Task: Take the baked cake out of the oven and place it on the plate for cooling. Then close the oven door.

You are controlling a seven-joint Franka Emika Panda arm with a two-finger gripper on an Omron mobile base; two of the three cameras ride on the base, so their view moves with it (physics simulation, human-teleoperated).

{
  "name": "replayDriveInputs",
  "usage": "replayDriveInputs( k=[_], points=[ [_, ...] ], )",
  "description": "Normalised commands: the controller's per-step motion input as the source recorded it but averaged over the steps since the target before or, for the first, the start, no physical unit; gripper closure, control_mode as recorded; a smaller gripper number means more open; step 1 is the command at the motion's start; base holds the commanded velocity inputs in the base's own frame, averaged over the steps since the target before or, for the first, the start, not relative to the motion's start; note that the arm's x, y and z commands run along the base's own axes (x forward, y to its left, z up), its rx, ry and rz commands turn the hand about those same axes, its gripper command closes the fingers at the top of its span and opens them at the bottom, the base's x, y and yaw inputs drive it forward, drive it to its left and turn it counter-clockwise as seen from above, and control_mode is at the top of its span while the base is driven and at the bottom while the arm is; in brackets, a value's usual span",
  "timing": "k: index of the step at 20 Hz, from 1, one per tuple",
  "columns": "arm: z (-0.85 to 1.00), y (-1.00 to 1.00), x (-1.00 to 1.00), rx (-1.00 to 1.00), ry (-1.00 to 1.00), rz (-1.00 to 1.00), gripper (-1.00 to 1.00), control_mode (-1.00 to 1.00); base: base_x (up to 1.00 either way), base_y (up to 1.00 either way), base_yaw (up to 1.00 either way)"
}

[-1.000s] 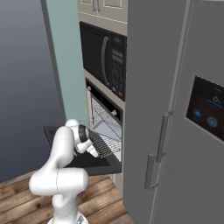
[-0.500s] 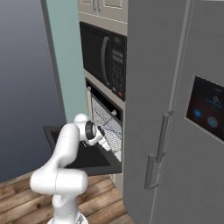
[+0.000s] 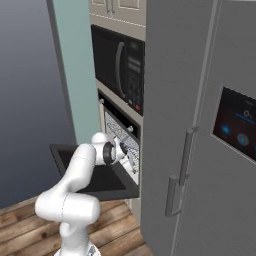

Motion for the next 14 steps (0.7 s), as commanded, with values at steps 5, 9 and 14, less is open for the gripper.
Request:
replayDriveInputs(
  k=[5,9,14],
  points=[
    [0.13,0.20,0.26,-0.09,0.01,-0.20,-1.00,-1.00,0.00,0.00,0.00],
    [0.36,0.66,-0.03,-0.08,0.17,-0.23,-1.00,-1.00,0.00,0.00,0.00],
    [0.81,0.79,-0.21,-0.07,0.11,-0.14,-1.00,-1.00,0.00,0.00,0.00]
  ],
)
